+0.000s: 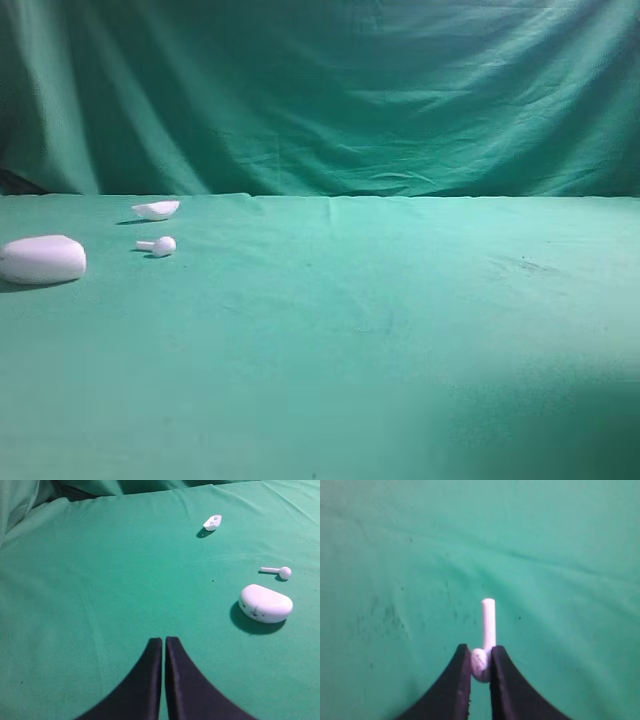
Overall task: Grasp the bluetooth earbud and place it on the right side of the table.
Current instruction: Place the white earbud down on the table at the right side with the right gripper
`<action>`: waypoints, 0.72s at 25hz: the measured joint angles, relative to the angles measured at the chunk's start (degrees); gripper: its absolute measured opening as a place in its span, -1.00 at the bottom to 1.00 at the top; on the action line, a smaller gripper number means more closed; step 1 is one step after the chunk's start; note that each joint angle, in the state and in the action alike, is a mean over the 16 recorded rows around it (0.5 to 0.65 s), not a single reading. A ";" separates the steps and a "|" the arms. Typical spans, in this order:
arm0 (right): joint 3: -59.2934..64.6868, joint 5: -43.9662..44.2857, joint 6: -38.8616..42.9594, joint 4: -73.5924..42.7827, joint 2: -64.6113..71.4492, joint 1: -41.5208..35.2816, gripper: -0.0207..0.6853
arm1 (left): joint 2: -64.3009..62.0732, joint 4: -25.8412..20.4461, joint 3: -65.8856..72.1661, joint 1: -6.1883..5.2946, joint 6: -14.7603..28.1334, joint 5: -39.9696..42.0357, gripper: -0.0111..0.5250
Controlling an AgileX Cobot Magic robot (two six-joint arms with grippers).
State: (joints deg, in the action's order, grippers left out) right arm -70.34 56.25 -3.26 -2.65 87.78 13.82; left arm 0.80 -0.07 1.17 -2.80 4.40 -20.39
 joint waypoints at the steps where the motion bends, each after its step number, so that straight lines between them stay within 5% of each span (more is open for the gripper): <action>1: 2.90 -1.90 0.01 0.09 -0.36 -0.62 -0.69 | 0.00 0.00 0.00 0.00 0.00 0.00 -0.96; 18: 15.48 -19.74 0.06 2.49 11.38 -2.35 -0.69 | 0.00 0.04 0.00 0.00 0.00 0.00 -0.96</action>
State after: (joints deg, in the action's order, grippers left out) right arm -54.85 36.51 -3.20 -0.16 99.17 11.47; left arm 0.80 -0.02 1.17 -2.80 4.40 -20.39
